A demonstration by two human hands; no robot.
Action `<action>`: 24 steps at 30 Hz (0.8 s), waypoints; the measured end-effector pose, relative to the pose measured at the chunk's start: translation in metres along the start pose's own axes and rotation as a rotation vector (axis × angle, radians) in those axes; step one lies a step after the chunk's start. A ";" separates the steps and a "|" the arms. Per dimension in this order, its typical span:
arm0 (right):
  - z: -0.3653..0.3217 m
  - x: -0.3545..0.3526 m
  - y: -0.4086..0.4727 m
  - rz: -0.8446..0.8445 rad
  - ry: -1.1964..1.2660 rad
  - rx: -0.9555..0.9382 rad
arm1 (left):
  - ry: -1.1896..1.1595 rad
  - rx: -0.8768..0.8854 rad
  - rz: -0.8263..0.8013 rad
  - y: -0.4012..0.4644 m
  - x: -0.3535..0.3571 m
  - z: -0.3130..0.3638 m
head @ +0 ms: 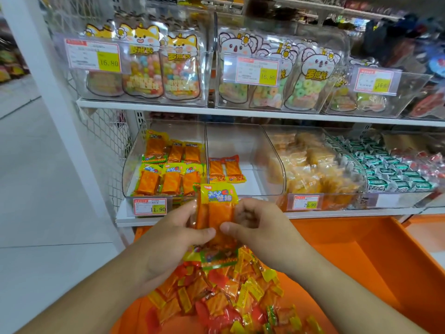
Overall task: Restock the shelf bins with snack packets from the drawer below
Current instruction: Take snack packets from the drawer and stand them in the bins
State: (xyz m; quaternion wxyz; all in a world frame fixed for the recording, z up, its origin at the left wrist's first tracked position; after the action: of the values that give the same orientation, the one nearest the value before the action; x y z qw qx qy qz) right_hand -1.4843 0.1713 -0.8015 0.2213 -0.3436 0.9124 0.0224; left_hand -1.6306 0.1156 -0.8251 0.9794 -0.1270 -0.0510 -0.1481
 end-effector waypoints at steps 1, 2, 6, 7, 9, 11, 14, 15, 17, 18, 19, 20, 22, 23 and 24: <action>-0.003 -0.001 0.001 0.014 -0.012 -0.011 | 0.007 -0.019 -0.010 0.000 -0.003 -0.002; -0.004 -0.004 0.001 0.028 0.009 -0.017 | 0.041 -0.033 -0.004 0.001 -0.008 -0.004; -0.011 -0.024 -0.003 0.119 -0.032 -0.090 | 0.438 -0.045 0.190 -0.004 -0.039 0.009; -0.013 -0.028 -0.004 0.127 -0.057 -0.107 | 0.497 -0.039 0.242 -0.007 -0.043 0.014; -0.013 -0.032 -0.004 0.087 -0.069 -0.130 | 0.543 -0.001 0.300 -0.013 -0.047 0.025; -0.011 -0.027 -0.002 0.019 -0.081 -0.123 | 0.540 0.031 0.300 -0.015 -0.050 0.031; -0.006 -0.020 0.000 -0.010 -0.053 -0.125 | 0.376 0.035 0.177 -0.011 -0.047 0.030; -0.005 -0.020 0.001 0.001 -0.032 -0.132 | 0.308 0.050 0.136 -0.011 -0.044 0.030; -0.008 -0.021 0.001 0.033 -0.024 -0.162 | 0.248 0.065 0.075 -0.010 -0.041 0.029; -0.011 -0.021 0.001 0.053 -0.050 -0.181 | 0.245 0.063 0.028 -0.010 -0.038 0.028; -0.013 -0.022 0.001 0.068 -0.089 -0.193 | 0.233 0.051 -0.030 -0.010 -0.032 0.027; -0.016 -0.022 0.001 0.073 -0.133 -0.207 | 0.217 0.034 -0.090 -0.010 -0.026 0.025; -0.018 -0.016 0.001 0.043 -0.214 -0.224 | 0.210 -0.007 -0.152 -0.010 -0.018 0.020; -0.016 -0.012 0.002 0.013 -0.230 -0.213 | 0.224 -0.016 -0.159 -0.010 -0.017 0.019; -0.013 -0.008 0.003 -0.019 -0.226 -0.195 | 0.247 -0.019 -0.148 -0.008 -0.019 0.016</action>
State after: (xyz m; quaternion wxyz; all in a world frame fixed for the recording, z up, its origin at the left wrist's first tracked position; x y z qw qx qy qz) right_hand -1.4859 0.1755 -0.7867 0.2885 -0.3674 0.8718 0.1474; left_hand -1.6525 0.1177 -0.8100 0.9634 -0.1129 0.0623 -0.2351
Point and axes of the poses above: each hand's wrist, its own y-axis towards the middle knuckle, its own x-axis out of the palm, z = x × y, the point moved 9 cm from there along y, towards the middle knuckle, and after that the axes turned 13 degrees about -z, right-handed, at the moved point
